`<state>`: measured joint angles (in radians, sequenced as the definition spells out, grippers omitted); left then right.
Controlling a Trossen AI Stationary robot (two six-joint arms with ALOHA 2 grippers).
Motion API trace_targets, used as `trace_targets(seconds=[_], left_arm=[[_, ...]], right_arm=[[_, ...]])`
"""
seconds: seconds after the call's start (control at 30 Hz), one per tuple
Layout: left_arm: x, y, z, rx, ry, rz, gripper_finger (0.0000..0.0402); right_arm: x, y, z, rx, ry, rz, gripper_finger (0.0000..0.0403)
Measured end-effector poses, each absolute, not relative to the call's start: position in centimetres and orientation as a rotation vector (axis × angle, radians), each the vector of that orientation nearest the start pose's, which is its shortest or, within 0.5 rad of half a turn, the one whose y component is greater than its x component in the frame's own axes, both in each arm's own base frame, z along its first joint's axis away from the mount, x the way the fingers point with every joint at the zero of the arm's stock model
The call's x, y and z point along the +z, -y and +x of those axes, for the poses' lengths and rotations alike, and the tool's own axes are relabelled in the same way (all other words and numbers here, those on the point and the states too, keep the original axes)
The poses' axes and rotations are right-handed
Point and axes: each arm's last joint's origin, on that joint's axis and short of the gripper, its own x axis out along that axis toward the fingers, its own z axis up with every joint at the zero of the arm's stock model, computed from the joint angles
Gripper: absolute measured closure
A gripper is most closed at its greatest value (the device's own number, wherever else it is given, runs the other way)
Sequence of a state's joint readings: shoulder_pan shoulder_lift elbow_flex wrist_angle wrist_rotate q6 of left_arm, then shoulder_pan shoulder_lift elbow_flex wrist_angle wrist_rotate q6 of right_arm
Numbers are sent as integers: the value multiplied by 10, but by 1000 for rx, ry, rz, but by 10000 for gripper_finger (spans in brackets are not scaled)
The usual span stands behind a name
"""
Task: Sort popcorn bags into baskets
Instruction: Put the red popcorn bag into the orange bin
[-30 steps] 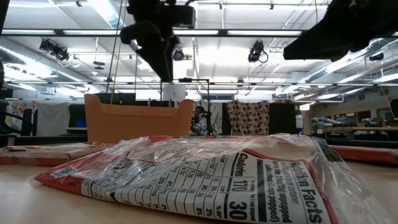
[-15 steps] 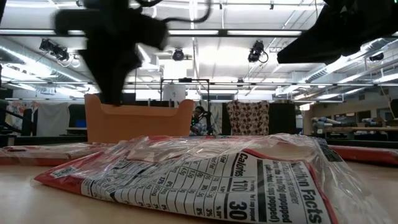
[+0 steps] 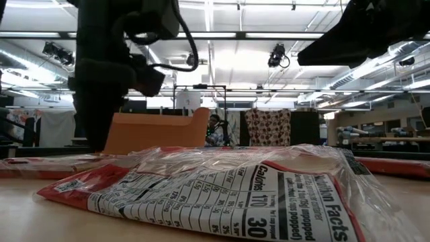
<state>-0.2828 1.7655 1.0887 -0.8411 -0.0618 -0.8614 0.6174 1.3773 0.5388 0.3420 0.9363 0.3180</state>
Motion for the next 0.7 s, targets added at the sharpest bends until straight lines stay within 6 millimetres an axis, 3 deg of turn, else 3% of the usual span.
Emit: trace_targets(seconds=[0.2,0.53,0.7], left_arm=[[145,79,287,411,-1447,-346,273],[141,79,282,27,-1462,452,274],[159,85,288,29,-1488,490,274]], right_arm=[[180,-127,219,-362,-301,-43,283],[180,-127,219,-361,-301,-43,283],[180,-127,219,-357,-304,-52,283]])
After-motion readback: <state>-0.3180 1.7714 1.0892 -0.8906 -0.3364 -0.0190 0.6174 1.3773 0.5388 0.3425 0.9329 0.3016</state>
